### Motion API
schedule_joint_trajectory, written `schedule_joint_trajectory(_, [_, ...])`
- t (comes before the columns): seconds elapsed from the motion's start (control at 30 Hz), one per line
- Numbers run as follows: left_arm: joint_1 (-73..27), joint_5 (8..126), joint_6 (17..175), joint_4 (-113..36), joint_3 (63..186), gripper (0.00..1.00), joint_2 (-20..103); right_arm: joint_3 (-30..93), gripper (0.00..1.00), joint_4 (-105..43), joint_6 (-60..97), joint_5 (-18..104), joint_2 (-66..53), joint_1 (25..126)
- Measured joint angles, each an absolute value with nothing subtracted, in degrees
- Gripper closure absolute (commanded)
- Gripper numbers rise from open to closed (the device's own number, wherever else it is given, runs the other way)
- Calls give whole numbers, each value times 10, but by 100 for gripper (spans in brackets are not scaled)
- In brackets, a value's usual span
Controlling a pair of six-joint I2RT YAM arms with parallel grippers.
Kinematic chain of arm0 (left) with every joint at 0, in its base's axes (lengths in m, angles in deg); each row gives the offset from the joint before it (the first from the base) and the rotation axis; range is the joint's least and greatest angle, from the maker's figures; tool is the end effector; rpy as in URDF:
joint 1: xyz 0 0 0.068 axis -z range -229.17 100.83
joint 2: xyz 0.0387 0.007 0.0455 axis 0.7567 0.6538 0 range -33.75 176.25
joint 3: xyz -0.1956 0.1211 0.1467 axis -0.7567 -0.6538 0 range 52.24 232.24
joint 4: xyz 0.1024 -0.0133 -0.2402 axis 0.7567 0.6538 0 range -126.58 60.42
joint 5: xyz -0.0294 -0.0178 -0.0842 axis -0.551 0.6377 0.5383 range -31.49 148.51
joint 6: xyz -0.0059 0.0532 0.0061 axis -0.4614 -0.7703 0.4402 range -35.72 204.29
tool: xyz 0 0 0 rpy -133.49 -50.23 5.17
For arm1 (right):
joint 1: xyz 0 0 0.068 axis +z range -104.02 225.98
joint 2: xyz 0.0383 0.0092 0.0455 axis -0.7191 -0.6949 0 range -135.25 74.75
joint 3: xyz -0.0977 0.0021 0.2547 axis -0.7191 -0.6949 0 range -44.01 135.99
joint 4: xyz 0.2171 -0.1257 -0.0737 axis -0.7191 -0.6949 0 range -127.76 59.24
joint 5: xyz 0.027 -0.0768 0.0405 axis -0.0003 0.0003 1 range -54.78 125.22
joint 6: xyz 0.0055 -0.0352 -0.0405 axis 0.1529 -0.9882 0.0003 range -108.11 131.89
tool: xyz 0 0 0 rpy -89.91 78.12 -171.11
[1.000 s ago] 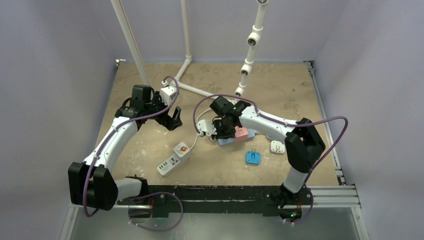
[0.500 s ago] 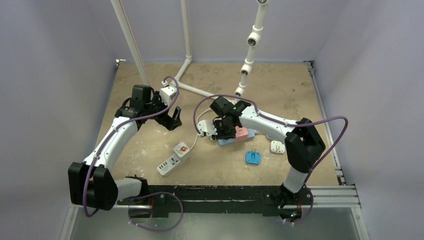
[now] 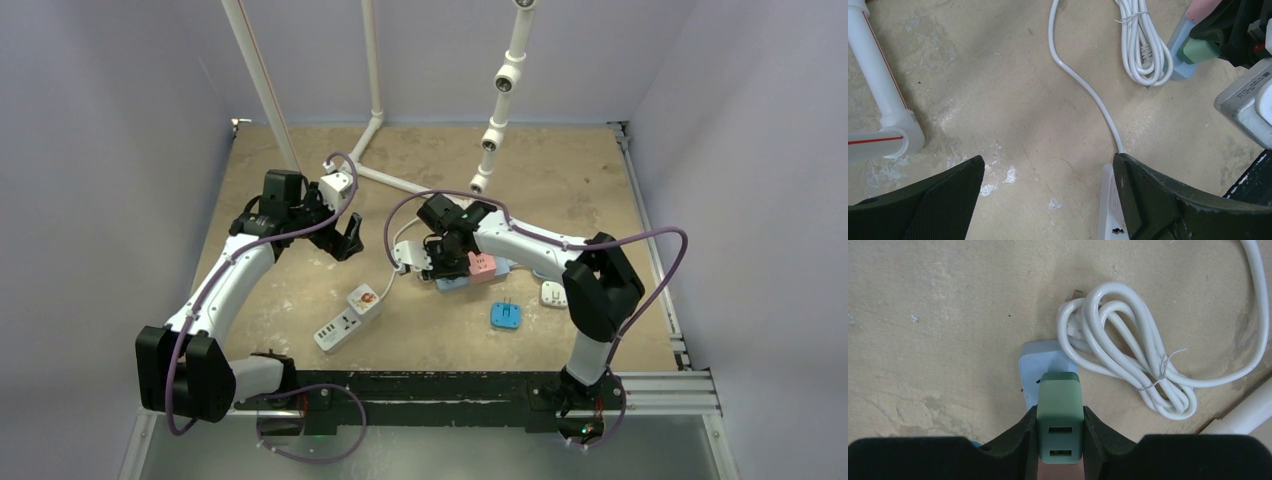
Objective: Insert the plug
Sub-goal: Insert the plug into the socket.
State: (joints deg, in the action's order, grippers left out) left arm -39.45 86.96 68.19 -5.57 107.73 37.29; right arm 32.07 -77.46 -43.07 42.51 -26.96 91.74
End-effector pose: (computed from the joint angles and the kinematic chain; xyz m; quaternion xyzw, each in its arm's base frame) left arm 0.2522 -0.0605 0.2789 0.2898 0.8574 -0.2079 0.3709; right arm 0.2435 0.2565 0.2159 -0.7656 0.6216 0.0503 0.1578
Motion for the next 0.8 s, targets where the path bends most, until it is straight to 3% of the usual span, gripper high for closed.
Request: schedule_joint_trajectory(0.8, [-395,868,682,-56,1077,1,372,318,100,-772,-430,426,-274,917])
